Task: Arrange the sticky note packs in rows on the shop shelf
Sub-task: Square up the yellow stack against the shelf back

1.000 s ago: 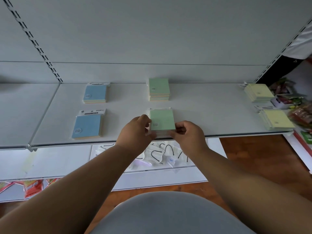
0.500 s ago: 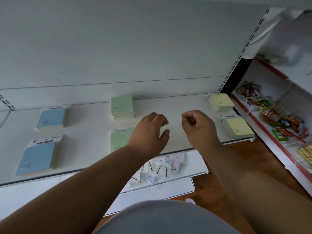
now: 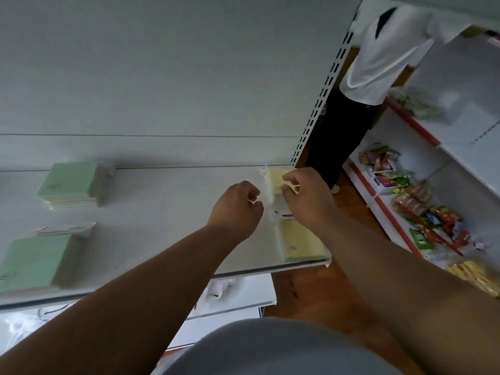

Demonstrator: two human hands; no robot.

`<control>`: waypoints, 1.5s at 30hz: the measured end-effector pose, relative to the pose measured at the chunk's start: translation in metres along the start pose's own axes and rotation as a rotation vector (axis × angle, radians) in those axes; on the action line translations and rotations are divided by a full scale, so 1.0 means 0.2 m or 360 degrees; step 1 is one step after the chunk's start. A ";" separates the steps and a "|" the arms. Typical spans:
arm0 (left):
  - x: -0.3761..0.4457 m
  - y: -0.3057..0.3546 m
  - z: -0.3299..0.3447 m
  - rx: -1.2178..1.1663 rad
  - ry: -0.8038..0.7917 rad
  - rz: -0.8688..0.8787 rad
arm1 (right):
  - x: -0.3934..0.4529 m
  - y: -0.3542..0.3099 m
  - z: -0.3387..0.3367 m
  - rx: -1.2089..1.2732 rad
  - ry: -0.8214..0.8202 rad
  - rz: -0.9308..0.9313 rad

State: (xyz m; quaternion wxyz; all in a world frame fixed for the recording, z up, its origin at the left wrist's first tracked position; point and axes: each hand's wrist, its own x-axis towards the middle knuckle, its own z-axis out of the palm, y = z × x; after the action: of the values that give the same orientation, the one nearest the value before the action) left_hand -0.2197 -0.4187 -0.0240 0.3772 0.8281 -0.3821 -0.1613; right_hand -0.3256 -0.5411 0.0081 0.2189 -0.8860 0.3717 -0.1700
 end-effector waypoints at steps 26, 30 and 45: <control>-0.07 -0.34 -0.34 -0.0100 0.0268 -0.0215 | -0.03 -0.37 0.40 0.0878 -0.0358 0.0126; -0.14 -0.44 -0.36 -0.0173 0.0167 -0.0285 | -0.14 -0.47 0.52 0.0977 -0.0406 0.0071; -0.05 -0.52 -0.45 0.0113 0.0018 -0.0204 | -0.15 -0.57 0.59 0.0683 -0.0271 0.0305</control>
State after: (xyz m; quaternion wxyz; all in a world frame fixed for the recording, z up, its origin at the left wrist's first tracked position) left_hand -0.1231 -0.3231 -0.0420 0.3386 0.8647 -0.3316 -0.1666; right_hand -0.2236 -0.4167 -0.0361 0.4478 -0.7910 0.3896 -0.1483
